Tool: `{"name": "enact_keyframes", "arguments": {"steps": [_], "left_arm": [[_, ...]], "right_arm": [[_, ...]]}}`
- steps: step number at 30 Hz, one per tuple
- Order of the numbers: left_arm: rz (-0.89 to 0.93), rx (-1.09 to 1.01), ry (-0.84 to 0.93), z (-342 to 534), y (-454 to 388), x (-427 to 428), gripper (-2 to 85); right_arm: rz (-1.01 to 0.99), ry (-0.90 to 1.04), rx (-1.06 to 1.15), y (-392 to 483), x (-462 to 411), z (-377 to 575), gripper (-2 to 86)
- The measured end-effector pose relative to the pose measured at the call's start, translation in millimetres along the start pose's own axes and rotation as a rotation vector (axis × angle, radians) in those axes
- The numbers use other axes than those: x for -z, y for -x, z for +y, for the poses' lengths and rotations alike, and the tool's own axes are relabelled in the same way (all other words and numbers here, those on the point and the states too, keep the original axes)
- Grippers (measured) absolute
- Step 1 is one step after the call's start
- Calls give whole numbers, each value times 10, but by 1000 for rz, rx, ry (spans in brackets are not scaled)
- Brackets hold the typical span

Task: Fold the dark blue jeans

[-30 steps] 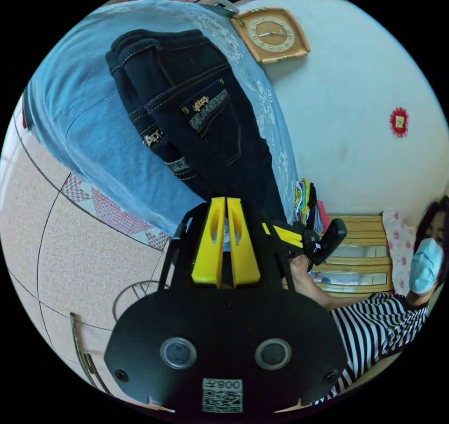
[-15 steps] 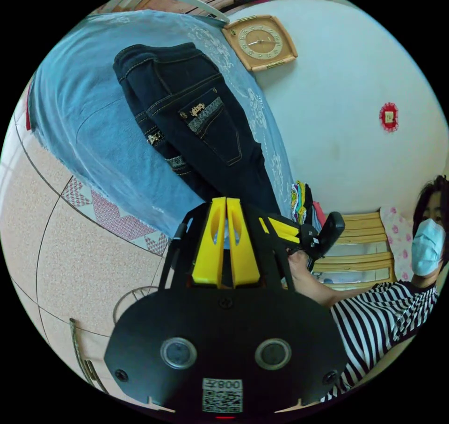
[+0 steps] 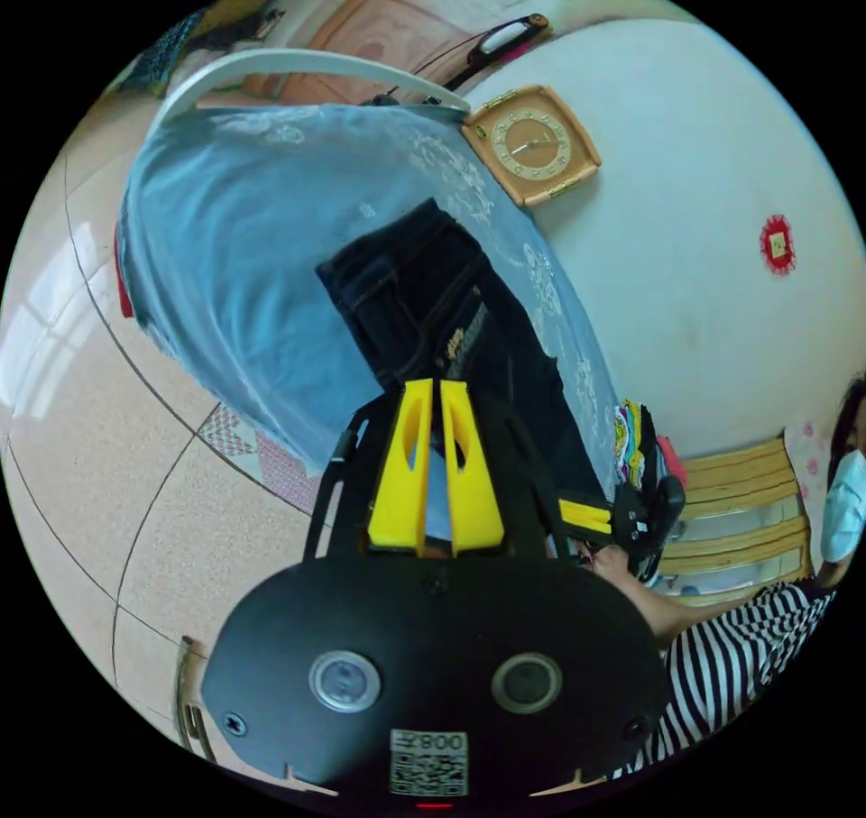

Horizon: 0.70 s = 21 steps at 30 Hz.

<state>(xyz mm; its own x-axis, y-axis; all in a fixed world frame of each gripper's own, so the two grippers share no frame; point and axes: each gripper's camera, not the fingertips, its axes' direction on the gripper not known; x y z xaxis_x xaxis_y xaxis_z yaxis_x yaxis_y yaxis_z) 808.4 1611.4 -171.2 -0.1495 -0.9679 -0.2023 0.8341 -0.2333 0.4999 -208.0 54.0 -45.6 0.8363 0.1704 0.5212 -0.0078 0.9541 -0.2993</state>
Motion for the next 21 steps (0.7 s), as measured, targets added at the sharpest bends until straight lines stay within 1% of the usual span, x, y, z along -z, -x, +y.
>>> {"name": "enact_keyframes", "arguments": {"steps": [2,4,5,7,10,11,13,15,17,21], "left_arm": [[-110,36,9,-157,28,-81,4],[-160,27,40,-216,34,-167,3],[-179,-3,57,-228,3,-223,3],[-178,27,52,-228,-48,-262,2],[-210,-9,-13,-201,-230,-286,2],[-231,-2,8,-205,-261,-352,2],[-197,34,45,-211,-291,-443,2],[-176,21,-3,-178,-419,-419,2],[-105,-63,-51,-77,-653,-382,2],[-39,-155,-59,157,-940,-458,3]], "right_arm": [[19,13,8,-29,-36,67,2],[3,22,-8,-131,-86,170,2],[-8,23,-19,-168,-99,199,2],[-46,33,-51,-315,-146,332,2],[-77,28,-87,-481,-196,543,4],[-88,24,-100,-522,-204,594,4],[-155,11,-179,-714,-220,816,5],[-213,-29,-256,-849,-162,1034,5],[-232,-85,-319,-951,-79,1311,4],[-281,-167,-490,-1177,5,2180,2]]}}
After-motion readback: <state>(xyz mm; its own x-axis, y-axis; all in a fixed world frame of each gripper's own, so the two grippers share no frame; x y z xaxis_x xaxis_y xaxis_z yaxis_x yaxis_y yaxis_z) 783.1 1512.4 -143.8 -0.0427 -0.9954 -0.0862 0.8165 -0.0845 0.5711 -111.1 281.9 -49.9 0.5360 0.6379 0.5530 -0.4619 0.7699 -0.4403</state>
